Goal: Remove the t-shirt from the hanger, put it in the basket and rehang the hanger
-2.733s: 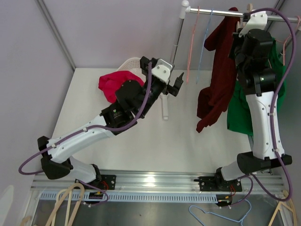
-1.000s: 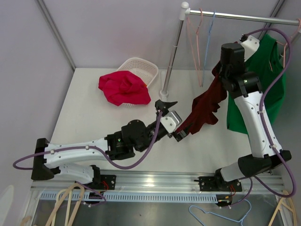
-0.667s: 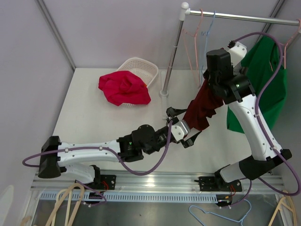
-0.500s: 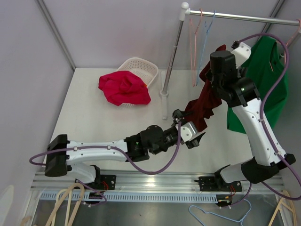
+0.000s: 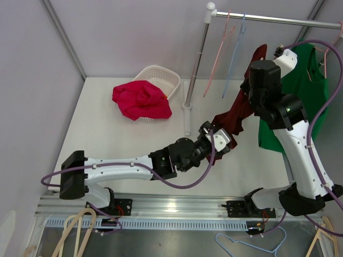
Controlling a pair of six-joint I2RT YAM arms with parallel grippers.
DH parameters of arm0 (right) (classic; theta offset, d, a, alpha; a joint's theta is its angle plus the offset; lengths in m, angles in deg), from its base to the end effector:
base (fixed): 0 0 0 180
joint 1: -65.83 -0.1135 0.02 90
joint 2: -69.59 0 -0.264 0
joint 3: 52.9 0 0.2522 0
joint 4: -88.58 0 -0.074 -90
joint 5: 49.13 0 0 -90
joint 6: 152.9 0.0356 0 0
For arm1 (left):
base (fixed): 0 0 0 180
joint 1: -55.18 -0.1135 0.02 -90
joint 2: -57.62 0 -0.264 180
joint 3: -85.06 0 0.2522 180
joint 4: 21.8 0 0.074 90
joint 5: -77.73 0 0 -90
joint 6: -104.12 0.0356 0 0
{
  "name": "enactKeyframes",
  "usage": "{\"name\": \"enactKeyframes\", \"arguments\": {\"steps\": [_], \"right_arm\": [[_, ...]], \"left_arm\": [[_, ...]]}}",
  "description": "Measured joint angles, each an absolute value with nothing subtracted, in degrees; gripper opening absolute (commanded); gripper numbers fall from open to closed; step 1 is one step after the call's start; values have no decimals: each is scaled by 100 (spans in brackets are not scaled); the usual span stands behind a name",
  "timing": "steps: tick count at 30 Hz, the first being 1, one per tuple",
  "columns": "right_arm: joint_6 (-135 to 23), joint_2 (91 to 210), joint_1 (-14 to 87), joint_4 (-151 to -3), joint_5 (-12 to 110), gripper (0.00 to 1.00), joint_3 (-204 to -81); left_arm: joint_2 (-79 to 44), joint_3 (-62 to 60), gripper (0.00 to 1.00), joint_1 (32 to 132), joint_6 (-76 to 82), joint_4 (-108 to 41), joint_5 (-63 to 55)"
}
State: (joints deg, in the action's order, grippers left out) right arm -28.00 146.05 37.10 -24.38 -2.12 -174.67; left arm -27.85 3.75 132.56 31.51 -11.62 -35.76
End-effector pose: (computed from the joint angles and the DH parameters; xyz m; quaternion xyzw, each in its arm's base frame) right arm 0.2120 0.0885 0.5124 0.2468 0.7580 0.0175 0.6036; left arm 0.0918 -0.3450 0.3696 0.3796 0.5548 -0.2459 0.6983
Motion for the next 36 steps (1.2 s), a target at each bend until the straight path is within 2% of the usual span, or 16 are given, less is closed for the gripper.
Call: {"name": "enactKeyframes", "arguments": {"steps": [2,3,4,6,7,9,10,11,22,29,36], "right_arm": [[-2807,14603,3704,-2440,-188,0,-17467],[-2815,14603,3699,-2444,-177,0,-17467],[-2822,14603,3693,-2444,-170,0,-17467],[-2842,14601,3684,-2447,-159,0,-17467],[-2848,14601,3680,-2447,-155,0,-17467],[-2892,14601,3675,-2451,-157,0,-17467],[-2912,14601,3675,-2460,-161,0,-17467],[-2938,14601,3675,-2477,-168,0,-17467],[-3198,14632,3861,-2558,-415,0,-17467],[-3235,14675,4595,-2608,-159,0,-17344],[-3294,14686,4895,-2455,361,0,-17261]], "left_arm": [[-2864,318,73,13232,3155,-1191,-3667],[-2894,299,68,13223,3151,-1208,-3718],[-2920,285,54,13219,3147,-1230,-3744],[-2962,259,41,13202,3118,-1306,-3759],[-2982,246,30,13197,3094,-1344,-3755],[-3023,183,20,13191,3068,-1429,-3755],[-3038,150,7,13182,3063,-1466,-3755],[-3047,130,1,13175,3028,-1505,-3746],[-2547,194,1,13663,3020,-2036,-3744],[-1731,841,1,14590,2611,-1975,-3997],[-1869,1422,1,14843,2270,-1877,-4231]]}}
